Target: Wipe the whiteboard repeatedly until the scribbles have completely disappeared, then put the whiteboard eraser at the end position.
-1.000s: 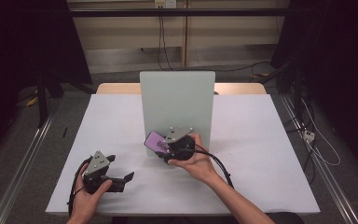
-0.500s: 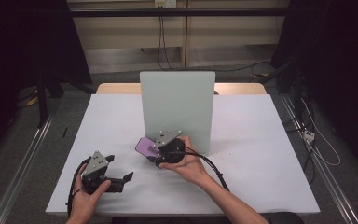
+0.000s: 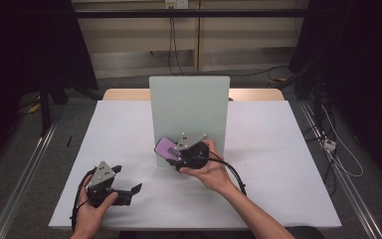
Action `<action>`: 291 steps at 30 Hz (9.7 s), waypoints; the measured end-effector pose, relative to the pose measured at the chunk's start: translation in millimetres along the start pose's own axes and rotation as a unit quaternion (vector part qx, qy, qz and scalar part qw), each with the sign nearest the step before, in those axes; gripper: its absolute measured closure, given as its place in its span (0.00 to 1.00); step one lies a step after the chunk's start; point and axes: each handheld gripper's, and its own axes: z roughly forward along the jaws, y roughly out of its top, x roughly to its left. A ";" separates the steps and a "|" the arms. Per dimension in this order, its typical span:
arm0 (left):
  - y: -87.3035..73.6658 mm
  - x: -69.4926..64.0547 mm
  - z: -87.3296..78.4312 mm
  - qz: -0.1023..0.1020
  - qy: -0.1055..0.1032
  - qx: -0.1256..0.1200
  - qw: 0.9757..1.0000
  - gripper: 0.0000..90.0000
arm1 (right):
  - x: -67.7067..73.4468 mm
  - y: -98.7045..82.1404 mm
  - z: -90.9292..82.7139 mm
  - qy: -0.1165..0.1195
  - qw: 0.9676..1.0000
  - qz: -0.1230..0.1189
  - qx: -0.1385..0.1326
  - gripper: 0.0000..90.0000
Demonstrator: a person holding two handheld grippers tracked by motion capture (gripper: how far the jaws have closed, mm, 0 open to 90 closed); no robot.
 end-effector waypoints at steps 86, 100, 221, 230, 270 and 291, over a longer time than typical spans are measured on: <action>-4.2 -0.8 0.3 -0.006 0.001 0.007 1.000 0.05 | -29.7 -44.6 -76.2 0.031 0.997 0.077 0.008 0.46; -2.4 -0.1 -1.1 -0.007 -0.001 0.004 1.000 0.05 | -25.0 -45.2 -68.7 0.095 0.991 0.086 0.040 0.46; 1.6 0.8 4.8 -0.002 -0.013 0.005 1.000 0.05 | 1.3 -60.8 -36.3 0.117 0.981 0.082 0.133 0.10; 1.7 1.2 5.0 -0.004 -0.012 0.004 1.000 0.05 | 2.1 -57.7 -41.8 0.112 0.984 0.078 0.117 0.11; 2.3 5.5 2.0 -0.017 0.007 -0.005 1.000 0.06 | -14.5 -95.5 -92.7 -0.039 0.979 0.199 0.017 0.10; 2.0 7.6 0.8 -0.032 0.022 -0.009 0.999 0.06 | -27.8 -129.1 -130.0 -0.126 0.959 0.254 -0.005 0.09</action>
